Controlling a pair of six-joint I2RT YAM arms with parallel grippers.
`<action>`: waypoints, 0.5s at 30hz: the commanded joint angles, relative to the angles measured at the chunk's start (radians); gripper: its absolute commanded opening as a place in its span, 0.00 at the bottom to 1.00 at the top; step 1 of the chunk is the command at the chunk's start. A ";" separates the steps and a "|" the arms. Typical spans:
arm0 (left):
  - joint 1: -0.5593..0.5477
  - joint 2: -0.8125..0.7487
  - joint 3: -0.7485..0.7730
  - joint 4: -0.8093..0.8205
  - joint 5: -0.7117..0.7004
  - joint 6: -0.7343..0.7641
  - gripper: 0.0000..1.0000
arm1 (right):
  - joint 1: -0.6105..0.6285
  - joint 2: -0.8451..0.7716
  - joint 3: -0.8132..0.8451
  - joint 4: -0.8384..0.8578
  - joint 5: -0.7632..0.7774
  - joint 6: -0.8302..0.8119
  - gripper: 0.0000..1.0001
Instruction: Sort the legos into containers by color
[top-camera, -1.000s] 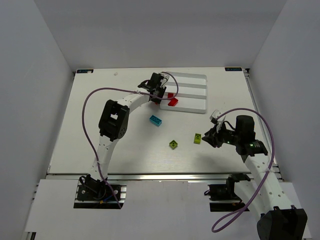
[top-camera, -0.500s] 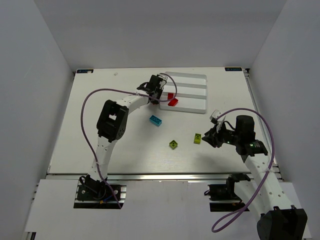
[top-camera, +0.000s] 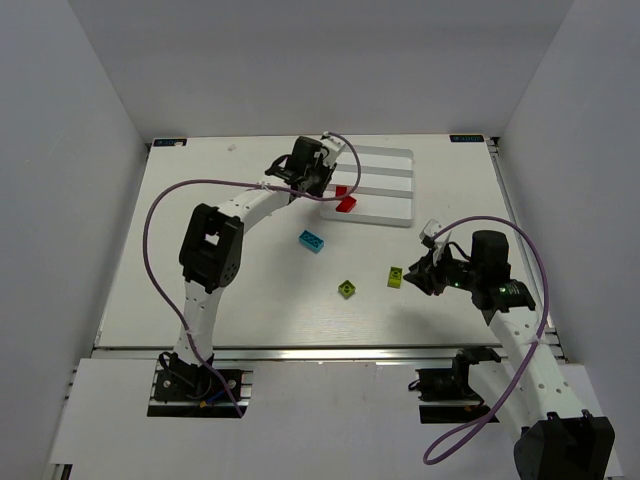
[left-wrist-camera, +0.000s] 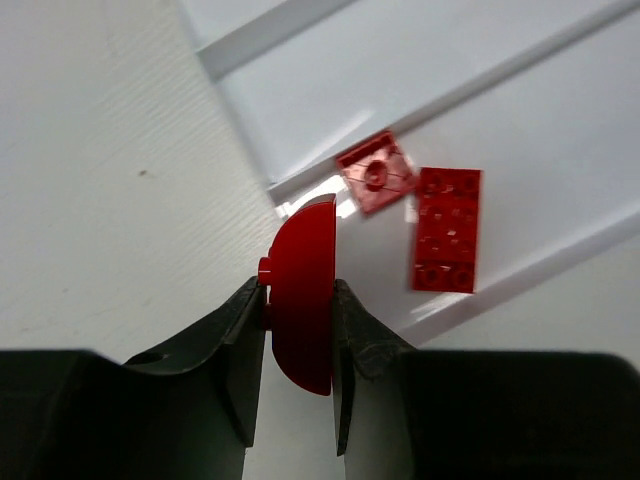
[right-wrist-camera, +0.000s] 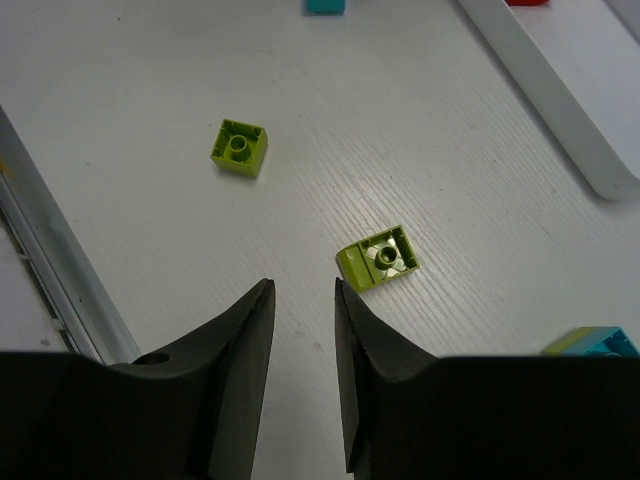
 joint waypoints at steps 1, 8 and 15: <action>-0.006 -0.031 0.020 -0.002 0.191 0.016 0.32 | 0.000 0.008 0.016 -0.001 -0.022 -0.014 0.37; -0.006 0.001 0.046 -0.008 0.302 -0.008 0.67 | -0.002 0.010 0.016 0.002 -0.022 -0.017 0.37; -0.006 -0.011 0.067 0.003 0.249 -0.065 0.77 | 0.003 0.025 0.015 -0.013 -0.053 -0.052 0.47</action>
